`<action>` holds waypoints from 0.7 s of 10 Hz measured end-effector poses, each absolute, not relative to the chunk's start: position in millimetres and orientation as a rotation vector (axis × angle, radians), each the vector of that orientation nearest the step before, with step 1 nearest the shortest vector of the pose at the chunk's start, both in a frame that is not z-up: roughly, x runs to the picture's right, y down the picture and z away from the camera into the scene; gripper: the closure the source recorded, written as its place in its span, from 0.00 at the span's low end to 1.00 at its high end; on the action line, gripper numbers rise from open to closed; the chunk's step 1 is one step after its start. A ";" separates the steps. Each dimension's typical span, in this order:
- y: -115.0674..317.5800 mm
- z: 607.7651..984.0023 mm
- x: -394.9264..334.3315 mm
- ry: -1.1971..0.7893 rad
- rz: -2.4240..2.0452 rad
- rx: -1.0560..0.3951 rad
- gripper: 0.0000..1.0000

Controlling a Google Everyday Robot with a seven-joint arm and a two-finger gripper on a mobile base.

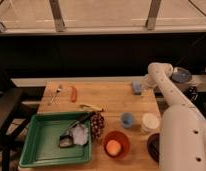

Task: Place sponge in paper cup

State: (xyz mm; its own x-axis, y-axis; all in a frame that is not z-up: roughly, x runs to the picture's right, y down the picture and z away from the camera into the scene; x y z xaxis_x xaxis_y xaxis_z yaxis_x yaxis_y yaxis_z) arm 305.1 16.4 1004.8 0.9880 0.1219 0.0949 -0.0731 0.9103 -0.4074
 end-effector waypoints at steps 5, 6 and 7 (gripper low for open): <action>26.2 998.1 284.6 -0.188 0.100 -0.441 1.00; 24.6 988.4 286.2 -0.183 0.100 -0.443 1.00; 16.9 972.4 291.1 -0.164 0.096 -0.432 1.00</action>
